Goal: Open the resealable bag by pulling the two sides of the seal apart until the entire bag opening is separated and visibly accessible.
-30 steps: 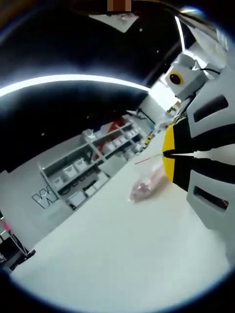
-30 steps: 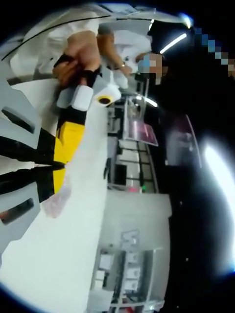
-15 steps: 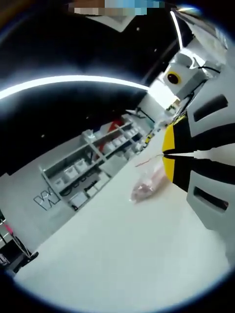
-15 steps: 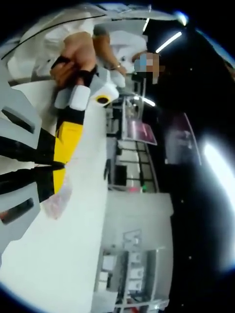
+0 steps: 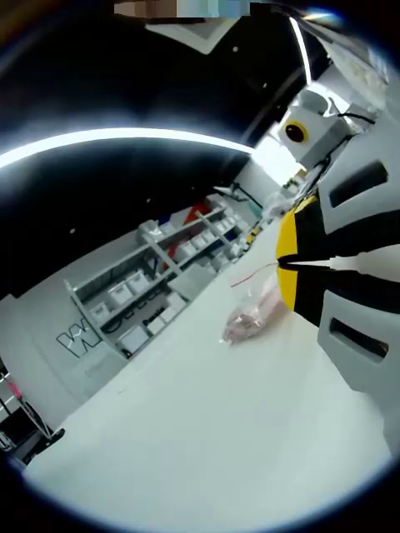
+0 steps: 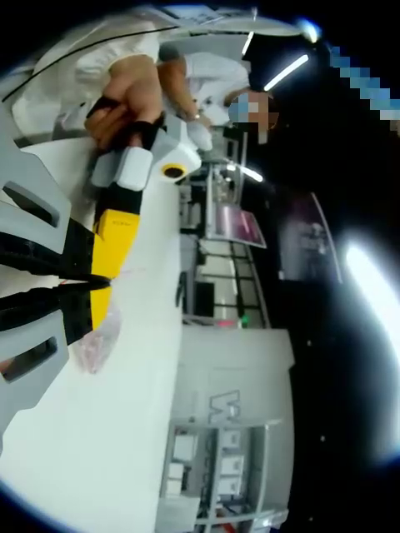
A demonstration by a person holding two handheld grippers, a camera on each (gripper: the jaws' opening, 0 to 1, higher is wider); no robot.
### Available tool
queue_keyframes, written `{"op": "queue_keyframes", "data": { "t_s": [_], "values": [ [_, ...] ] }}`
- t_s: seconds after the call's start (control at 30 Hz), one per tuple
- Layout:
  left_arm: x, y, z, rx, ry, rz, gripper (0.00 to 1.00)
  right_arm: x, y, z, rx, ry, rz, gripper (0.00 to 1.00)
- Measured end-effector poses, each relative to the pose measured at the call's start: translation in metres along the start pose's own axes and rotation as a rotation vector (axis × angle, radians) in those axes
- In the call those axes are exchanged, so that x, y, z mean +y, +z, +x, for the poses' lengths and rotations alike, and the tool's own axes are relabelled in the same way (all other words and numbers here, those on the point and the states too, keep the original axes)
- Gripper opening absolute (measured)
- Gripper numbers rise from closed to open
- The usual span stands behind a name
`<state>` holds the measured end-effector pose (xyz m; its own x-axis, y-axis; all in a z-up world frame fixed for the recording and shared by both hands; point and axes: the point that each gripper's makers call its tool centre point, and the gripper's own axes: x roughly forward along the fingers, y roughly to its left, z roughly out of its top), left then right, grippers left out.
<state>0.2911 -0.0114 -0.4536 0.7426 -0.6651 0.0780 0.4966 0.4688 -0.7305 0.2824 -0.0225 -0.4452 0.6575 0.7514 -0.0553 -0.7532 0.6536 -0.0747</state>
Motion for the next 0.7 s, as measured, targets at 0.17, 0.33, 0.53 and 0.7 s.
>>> {"op": "queue_keyframes", "data": {
  "t_s": [0.17, 0.33, 0.53, 0.7],
  "values": [
    [-0.0005, -0.0002, -0.0001, -0.002, 0.0, 0.009, 0.01, -0.0007, 0.0005, -0.0004, -0.002, -0.002, 0.005, 0.0],
    [-0.0008, -0.0001, -0.0001, -0.002, 0.0, 0.01, 0.01, -0.0011, 0.0009, -0.0009, -0.002, -0.002, 0.01, 0.0],
    [-0.001, -0.0004, -0.0001, -0.001, -0.001, 0.008, 0.01, -0.0011, 0.0013, -0.0012, -0.004, -0.002, 0.013, 0.0],
    [-0.0014, -0.0003, -0.0004, -0.001, -0.001, 0.011, 0.01, -0.0013, 0.0027, -0.0016, -0.009, -0.003, 0.019, 0.0]
  ]
}}
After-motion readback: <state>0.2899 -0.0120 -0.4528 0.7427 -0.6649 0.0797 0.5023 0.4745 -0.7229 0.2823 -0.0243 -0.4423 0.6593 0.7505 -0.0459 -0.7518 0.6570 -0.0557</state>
